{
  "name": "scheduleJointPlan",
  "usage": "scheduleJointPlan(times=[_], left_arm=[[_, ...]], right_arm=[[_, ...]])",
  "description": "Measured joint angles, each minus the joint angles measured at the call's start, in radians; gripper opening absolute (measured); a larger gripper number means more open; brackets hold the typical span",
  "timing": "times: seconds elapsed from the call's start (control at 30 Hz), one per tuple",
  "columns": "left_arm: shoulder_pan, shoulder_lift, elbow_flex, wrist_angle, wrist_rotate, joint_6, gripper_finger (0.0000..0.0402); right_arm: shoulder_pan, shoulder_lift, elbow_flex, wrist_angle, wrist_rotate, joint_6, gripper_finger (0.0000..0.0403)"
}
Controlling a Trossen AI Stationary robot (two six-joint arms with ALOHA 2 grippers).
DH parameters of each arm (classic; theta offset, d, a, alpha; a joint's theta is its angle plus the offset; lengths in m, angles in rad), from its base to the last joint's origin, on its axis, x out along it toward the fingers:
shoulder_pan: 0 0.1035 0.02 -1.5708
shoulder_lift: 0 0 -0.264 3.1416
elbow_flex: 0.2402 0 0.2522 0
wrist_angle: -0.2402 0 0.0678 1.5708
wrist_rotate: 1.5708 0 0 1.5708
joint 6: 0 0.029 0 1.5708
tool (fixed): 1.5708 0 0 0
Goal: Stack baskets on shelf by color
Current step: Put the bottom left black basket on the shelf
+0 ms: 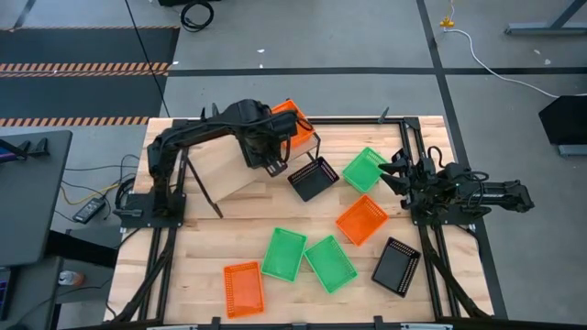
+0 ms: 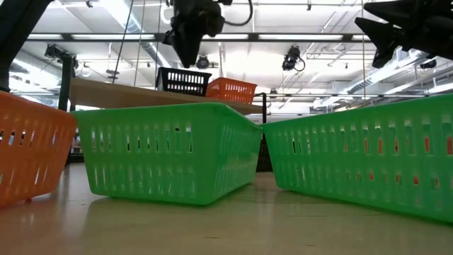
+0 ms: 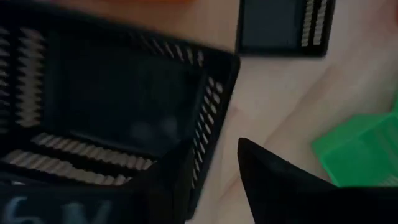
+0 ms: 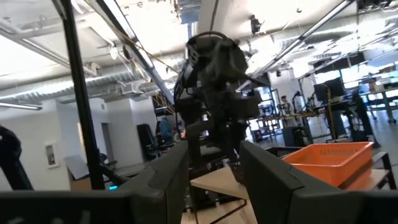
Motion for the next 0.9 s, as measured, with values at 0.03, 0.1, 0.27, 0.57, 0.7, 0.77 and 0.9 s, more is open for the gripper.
scheduleJointPlan(times=[0.03,0.1,0.27,0.57,0.7,0.77,0.9], left_arm=[[-0.003,0.001,-0.011,-0.001,0.018,0.001,0.0131],[-0.015,0.003,-0.04,0.002,0.03,0.016,0.0131],[-0.019,0.01,-0.105,-0.001,0.014,0.005,0.0132],[-0.007,0.008,-0.105,0.001,0.005,-0.003,0.0132],[-0.006,0.014,-0.105,0.002,0.003,-0.05,0.0124],[-0.003,0.015,-0.106,0.002,0.004,-0.073,0.0116],[-0.002,0.015,-0.106,0.003,0.004,-0.091,0.0093]], right_arm=[[0.0,0.0,0.0,0.0,-0.008,0.0,0.0151],[0.0,0.0,0.0,0.0,-0.013,0.0,0.0151],[0.0,0.0,0.0,-0.001,-0.017,0.001,0.0151],[0.0,0.0,0.0,-0.001,-0.017,-0.001,0.0151],[0.0,0.0,0.0,-0.001,-0.017,0.0,0.0151],[0.0,0.0,0.0,-0.001,-0.017,0.0,0.0151],[0.0,0.0,0.0,-0.001,-0.017,0.0,0.0151]])
